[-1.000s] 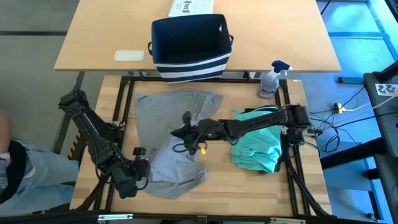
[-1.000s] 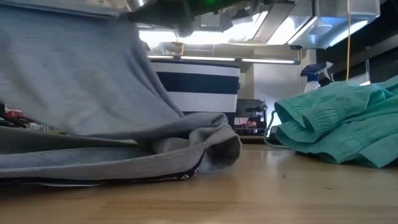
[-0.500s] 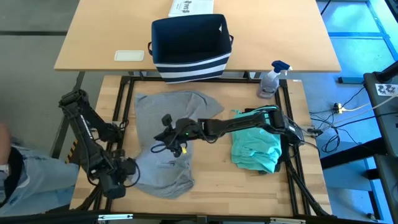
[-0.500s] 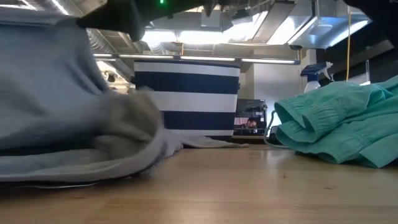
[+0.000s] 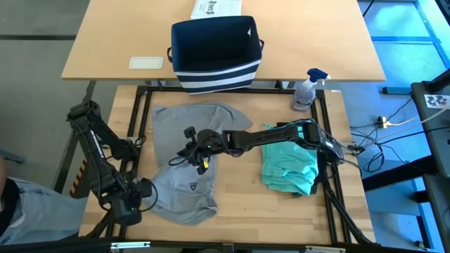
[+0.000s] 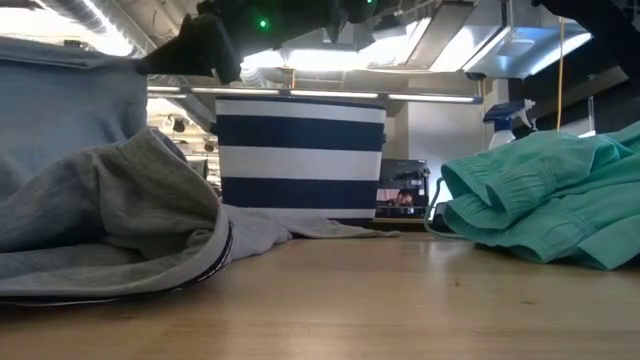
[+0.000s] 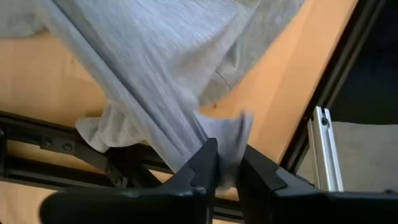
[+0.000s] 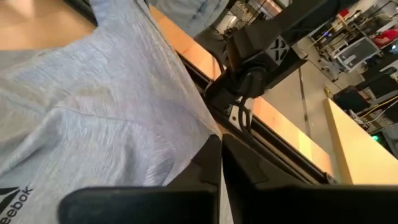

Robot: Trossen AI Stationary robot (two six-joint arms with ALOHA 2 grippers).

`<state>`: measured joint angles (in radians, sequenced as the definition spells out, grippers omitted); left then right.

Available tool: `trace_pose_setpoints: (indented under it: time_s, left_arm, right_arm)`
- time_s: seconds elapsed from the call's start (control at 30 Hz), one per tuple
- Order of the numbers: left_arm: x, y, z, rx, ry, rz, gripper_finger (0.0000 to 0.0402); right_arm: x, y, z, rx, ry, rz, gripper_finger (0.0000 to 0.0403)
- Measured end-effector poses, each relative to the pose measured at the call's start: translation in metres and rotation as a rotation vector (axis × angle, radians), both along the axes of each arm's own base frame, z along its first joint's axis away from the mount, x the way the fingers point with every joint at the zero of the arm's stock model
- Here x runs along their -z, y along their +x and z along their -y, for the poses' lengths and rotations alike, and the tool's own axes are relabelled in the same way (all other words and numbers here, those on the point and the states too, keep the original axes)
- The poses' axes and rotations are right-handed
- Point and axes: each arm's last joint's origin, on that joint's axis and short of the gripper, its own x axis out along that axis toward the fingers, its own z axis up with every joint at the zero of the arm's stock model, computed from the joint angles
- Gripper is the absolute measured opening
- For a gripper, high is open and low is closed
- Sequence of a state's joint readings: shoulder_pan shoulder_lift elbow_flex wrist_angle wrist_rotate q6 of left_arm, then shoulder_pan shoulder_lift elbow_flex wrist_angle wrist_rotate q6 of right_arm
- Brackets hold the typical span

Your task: Fold Laundry from Bin

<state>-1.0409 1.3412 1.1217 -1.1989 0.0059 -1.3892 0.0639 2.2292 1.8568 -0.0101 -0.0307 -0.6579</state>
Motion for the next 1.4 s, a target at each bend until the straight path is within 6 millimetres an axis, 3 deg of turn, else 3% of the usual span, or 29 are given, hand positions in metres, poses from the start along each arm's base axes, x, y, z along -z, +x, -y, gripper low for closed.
trace_pose_setpoints:
  time_s: [0.37, 0.53, 0.7, 0.97, 1.23, 1.4]
  left_arm:
    - [-0.001, 0.002, 0.009, -0.054, -0.089, 0.014, 0.0094]
    - [-0.001, 0.002, 0.007, -0.054, -0.053, 0.044, 0.0095]
    - [0.0, 0.003, 0.006, -0.01, 0.027, 0.174, 0.0095]
    - [0.019, 0.013, 0.022, 0.079, 0.176, 0.283, 0.0095]
    - [0.051, 0.03, 0.045, 0.176, 0.241, 0.302, 0.0096]
    - [0.064, 0.04, 0.051, 0.191, 0.294, 0.347, 0.0096]
  right_arm:
    - [0.001, -0.002, 0.0, 0.008, 0.0, -0.038, 0.011]
    - [-0.013, -0.019, -0.008, 0.084, -0.03, -0.143, 0.014]
    - [-0.019, -0.04, -0.026, 0.095, 0.009, -0.31, 0.0128]
    - [0.012, -0.059, -0.043, 0.134, 0.061, -0.522, 0.0073]
    - [0.045, -0.07, -0.049, 0.161, 0.128, -0.568, 0.0045]
    - [0.042, -0.086, -0.058, 0.172, 0.158, -0.555, 0.0044]
